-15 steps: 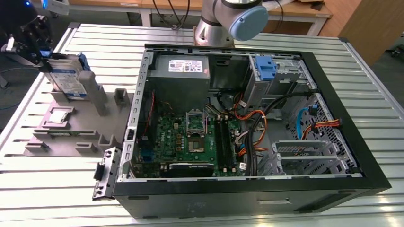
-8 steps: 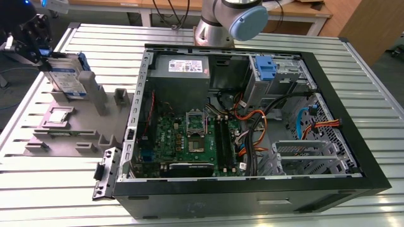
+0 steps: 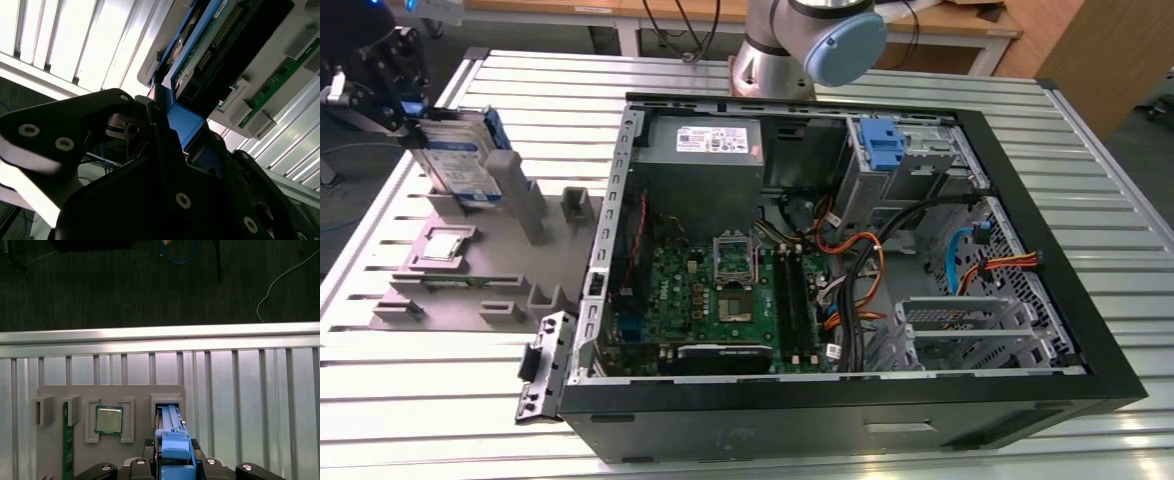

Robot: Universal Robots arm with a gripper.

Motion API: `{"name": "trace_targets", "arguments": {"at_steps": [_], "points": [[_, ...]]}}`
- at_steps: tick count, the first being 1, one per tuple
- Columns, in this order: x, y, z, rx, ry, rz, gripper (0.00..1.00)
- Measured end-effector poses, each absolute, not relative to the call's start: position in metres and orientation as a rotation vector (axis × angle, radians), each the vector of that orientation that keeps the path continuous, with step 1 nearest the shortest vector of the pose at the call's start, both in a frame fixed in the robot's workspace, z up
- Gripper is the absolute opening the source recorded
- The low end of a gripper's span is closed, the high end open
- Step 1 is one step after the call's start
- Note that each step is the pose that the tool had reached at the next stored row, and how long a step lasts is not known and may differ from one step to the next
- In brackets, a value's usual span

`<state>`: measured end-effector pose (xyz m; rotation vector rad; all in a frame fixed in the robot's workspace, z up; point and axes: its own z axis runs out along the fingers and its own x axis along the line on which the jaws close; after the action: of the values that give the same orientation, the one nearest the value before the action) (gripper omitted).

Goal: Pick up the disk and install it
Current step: 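Pick up the disk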

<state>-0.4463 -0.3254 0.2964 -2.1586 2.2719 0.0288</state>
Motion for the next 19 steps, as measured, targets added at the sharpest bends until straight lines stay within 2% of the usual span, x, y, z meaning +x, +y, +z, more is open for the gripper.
{"name": "trace_targets", "arguments": {"at_steps": [19], "points": [[-0.4463,-0.3254,0.3007,-2.158,2.272,0.029,0.37]]}}
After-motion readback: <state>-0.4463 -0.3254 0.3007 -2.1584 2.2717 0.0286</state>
